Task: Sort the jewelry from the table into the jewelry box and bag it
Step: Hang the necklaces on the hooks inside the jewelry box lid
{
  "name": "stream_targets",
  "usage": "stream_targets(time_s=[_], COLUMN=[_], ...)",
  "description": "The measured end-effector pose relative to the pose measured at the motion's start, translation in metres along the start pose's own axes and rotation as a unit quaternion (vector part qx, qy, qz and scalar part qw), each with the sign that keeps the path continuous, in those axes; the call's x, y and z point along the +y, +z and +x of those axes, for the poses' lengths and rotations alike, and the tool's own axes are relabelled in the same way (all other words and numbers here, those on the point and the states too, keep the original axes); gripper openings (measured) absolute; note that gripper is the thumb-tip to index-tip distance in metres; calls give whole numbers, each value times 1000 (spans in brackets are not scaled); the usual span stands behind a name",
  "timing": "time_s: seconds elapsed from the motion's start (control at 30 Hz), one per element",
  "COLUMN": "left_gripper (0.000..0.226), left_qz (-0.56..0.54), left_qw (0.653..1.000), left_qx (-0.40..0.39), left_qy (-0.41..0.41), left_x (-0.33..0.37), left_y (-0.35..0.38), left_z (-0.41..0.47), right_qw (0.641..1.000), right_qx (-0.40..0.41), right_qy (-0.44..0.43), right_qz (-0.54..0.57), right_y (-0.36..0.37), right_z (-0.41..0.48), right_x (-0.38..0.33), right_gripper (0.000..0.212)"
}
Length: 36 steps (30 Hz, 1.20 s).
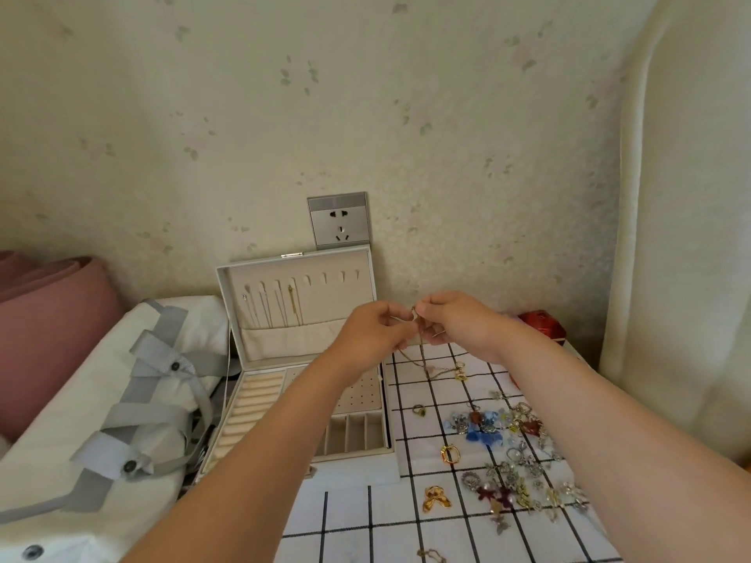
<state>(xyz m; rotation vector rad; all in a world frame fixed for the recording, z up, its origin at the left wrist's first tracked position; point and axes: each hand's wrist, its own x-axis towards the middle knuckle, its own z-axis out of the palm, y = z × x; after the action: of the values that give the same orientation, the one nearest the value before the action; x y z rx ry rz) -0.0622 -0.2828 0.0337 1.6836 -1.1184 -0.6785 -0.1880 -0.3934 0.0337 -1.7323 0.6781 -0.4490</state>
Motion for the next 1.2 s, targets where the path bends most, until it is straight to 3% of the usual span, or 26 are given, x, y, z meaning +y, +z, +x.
stream_targets(time_s=[0.07, 0.23, 0.33, 0.47, 0.6, 0.97, 1.2], left_gripper=[10, 18, 14, 13, 14, 16, 14], left_qz=[1, -16, -88, -120, -73, 18, 56], left_qw=[1000, 1000, 996, 992, 995, 987, 979], left_qx=[-1, -1, 6, 28, 56, 104, 142], left_qy=[1, 2, 1, 15, 49, 117, 138], left_x=[8, 29, 42, 61, 75, 87, 64], left_y=[-7, -21, -27, -38, -55, -120, -155], left_z=[-1, -3, -9, -16, -20, -37, -39], right_qw=[999, 989, 992, 995, 995, 975, 987], right_qx=[-11, -54, -61, -55, -43, -72, 11], right_qy=[-7, -8, -17, -39, -70, -143, -159], right_qz=[34, 137, 111, 74, 53, 151, 37], right_y=[0, 4, 5, 3, 6, 43, 78], right_z=[-2, -8, -14, -23, -27, -19, -7], right_x=[-6, -22, -31, -44, -58, -101, -111], right_gripper=[23, 19, 16, 27, 20, 35, 19])
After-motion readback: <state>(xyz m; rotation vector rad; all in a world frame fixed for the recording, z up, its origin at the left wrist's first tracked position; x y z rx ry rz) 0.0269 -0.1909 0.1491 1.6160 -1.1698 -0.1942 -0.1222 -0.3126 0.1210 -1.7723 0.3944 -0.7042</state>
